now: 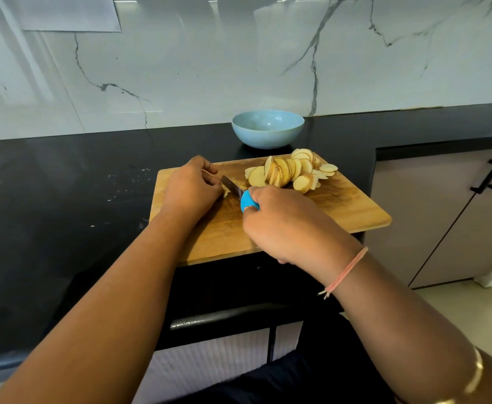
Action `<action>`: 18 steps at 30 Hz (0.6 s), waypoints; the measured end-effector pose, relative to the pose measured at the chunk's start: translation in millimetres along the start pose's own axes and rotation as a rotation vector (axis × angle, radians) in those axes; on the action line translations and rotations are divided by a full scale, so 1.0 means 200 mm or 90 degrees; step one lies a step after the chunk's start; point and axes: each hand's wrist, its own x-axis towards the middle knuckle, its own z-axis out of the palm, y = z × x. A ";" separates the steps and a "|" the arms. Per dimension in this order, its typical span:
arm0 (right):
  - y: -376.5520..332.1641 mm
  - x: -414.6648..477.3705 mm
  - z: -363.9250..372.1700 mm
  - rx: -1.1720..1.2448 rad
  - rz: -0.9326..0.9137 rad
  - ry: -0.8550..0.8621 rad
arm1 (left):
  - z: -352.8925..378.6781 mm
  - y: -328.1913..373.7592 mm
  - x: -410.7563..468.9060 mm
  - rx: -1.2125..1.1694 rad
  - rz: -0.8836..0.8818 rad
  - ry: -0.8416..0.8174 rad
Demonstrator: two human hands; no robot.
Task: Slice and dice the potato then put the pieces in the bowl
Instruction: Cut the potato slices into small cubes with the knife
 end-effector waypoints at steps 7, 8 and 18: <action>-0.05 0.05 0.03 -0.040 0.014 -0.019 | 0.00 0.00 0.01 -0.021 -0.016 0.019; -0.07 0.06 0.04 -0.046 0.015 -0.019 | 0.00 -0.01 0.01 -0.023 -0.018 0.023; -0.14 0.14 0.00 -0.053 0.021 -0.028 | 0.00 0.01 -0.01 -0.031 -0.026 0.045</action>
